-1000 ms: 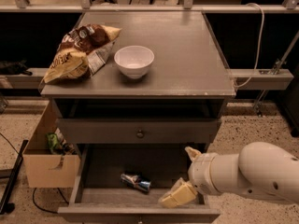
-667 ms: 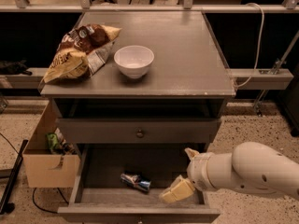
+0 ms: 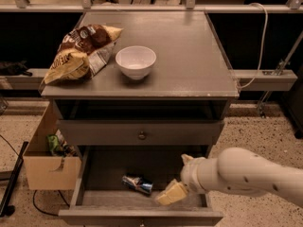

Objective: Pick redbull can from middle drawer and place on counter

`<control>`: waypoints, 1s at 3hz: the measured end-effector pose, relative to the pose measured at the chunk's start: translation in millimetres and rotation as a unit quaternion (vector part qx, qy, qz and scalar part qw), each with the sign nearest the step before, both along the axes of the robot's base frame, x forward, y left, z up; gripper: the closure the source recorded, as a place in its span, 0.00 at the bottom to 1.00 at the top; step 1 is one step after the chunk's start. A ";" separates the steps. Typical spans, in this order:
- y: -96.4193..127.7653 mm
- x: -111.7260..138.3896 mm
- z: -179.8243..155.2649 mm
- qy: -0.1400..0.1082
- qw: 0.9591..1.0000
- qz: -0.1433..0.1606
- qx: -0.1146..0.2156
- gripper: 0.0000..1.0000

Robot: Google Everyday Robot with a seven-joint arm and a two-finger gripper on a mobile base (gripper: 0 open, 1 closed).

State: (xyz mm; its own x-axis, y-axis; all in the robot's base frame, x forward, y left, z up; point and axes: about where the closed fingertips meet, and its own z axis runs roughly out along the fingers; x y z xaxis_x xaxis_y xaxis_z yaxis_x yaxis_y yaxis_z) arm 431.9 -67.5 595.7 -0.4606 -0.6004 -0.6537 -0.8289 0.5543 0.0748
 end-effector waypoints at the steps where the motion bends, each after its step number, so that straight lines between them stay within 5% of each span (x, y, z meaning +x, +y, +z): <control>1: 35.1 22.8 -43.2 0.020 1.000 0.015 -0.005 0.00; 2: 69.2 48.1 -99.3 0.039 0.999 0.024 0.002 0.00; 3: 69.3 48.1 -99.3 0.039 0.999 0.024 0.002 0.00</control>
Offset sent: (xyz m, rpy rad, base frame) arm 0.0699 0.0810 -0.1273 -0.0212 0.1060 0.0527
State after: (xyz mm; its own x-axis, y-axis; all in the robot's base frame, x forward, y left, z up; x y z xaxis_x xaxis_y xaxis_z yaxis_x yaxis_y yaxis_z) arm 479.9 1.8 496.4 -0.4812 -0.6205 -0.6192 -0.8460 0.5138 0.1425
